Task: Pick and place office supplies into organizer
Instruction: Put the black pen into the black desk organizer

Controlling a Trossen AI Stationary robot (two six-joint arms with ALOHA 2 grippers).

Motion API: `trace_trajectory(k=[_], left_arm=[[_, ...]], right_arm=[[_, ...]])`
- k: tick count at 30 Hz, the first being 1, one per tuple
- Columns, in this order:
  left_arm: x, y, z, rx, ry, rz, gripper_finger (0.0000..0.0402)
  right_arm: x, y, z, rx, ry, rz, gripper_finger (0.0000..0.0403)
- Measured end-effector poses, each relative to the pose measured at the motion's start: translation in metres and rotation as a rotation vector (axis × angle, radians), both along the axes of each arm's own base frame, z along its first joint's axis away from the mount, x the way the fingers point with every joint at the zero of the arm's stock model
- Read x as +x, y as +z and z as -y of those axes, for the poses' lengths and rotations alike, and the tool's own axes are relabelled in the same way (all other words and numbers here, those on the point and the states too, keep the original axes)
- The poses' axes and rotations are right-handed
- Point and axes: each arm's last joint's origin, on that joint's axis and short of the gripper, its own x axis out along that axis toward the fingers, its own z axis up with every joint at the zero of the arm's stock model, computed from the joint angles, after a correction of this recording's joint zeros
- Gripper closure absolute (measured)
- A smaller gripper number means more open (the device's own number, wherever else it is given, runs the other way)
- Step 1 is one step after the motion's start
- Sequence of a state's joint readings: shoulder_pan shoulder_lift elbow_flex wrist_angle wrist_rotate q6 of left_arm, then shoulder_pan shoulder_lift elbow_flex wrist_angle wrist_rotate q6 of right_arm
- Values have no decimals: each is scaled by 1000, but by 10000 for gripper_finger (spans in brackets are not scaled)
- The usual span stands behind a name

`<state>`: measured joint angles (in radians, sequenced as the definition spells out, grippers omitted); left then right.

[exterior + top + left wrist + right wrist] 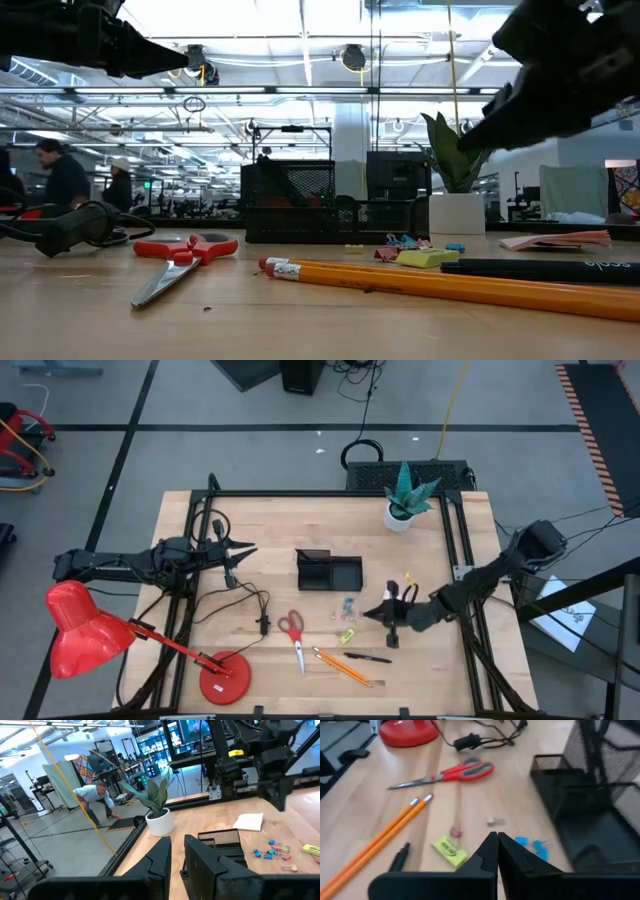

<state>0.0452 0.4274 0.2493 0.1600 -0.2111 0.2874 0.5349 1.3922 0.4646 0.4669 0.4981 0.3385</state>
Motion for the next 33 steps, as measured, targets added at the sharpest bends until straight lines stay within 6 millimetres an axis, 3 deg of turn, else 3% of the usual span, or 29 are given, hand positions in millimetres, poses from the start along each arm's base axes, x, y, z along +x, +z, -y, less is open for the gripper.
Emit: trace_trajectory(k=[4,11,16,20,26,33], left_arm=[[0,0,0,-6,0,1,339],[0,0,0,-16,0,1,339],[0,-1,0,-28,1,1,339],[0,-1,0,-30,1,0,339],[0,-1,0,-30,0,2,339],[0,-1,0,-30,0,1,339]], right_arm=[[10,1,-19,24,89,-22,402],[56,26,-52,-2,157,-198,393],[80,48,-69,-70,140,-392,333],[90,60,-73,-2,135,-505,261],[94,50,-75,61,194,-669,182],[97,38,-68,109,94,-744,177]])
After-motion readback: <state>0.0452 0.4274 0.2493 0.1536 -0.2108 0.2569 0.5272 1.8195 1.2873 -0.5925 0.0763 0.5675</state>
